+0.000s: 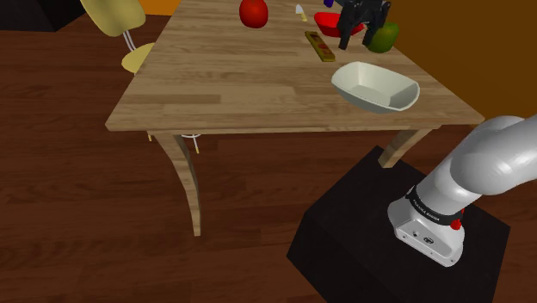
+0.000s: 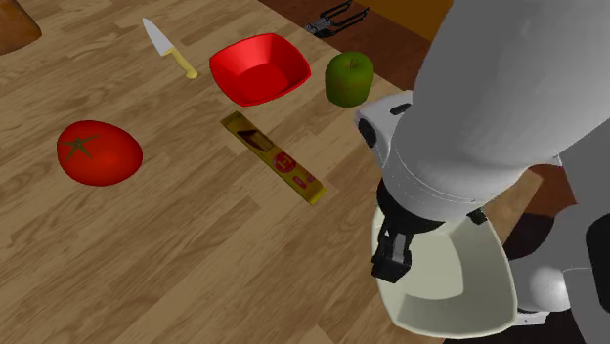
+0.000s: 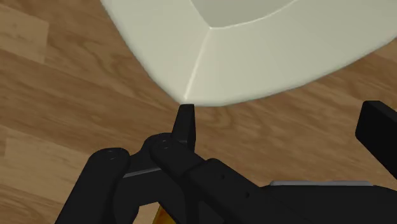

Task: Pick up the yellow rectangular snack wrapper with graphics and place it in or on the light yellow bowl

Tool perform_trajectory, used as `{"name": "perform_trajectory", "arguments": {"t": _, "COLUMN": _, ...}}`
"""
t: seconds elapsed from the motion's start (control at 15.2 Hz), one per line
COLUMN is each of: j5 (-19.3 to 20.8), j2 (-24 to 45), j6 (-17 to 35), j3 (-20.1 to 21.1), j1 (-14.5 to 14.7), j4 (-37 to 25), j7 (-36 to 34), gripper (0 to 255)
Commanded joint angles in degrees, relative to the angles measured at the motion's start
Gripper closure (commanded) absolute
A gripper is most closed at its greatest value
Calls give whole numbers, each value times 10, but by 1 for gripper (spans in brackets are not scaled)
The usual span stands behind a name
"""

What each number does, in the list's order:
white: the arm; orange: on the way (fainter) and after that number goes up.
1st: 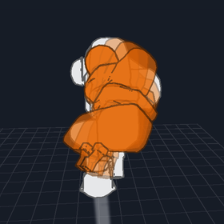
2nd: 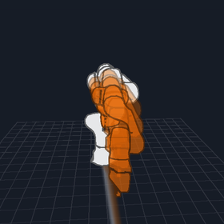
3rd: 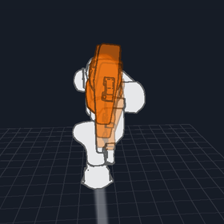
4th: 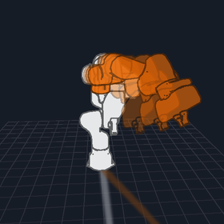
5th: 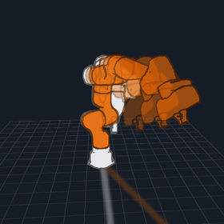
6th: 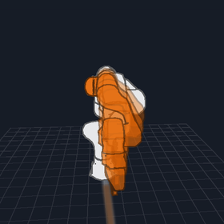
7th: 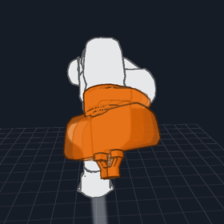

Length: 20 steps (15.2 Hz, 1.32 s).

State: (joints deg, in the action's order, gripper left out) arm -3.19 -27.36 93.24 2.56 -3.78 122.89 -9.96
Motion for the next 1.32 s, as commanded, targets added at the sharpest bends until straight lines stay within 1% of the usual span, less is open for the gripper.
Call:
{"name": "perform_trajectory", "arguments": {"t": 0.0, "j5": 8, "j2": 39, "j6": 23, "j3": -2, "j1": -9, "j4": -17, "j7": -9, "gripper": 0}}
{"name": "perform_trajectory", "arguments": {"t": 0.33, "j5": 27, "j2": 136, "j6": 52, "j3": -10, "j1": -27, "j4": -88, "j7": -32, "gripper": 0}}
{"name": "perform_trajectory", "arguments": {"t": 0.66, "j5": 43, "j2": 234, "j6": 67, "j3": -20, "j1": -43, "j4": -174, "j7": -56, "gripper": 0}}
{"name": "perform_trajectory", "arguments": {"t": 0.92, "j5": 54, "j2": 314, "j6": 67, "j3": -31, "j1": -55, "j4": -256, "j7": -72, "gripper": 0}}
{"name": "perform_trajectory", "arguments": {"t": 1.25, "j5": 62, "j2": 414, "j6": 54, "j3": -47, "j1": -68, "j4": -373, "j7": -89, "gripper": 0}}
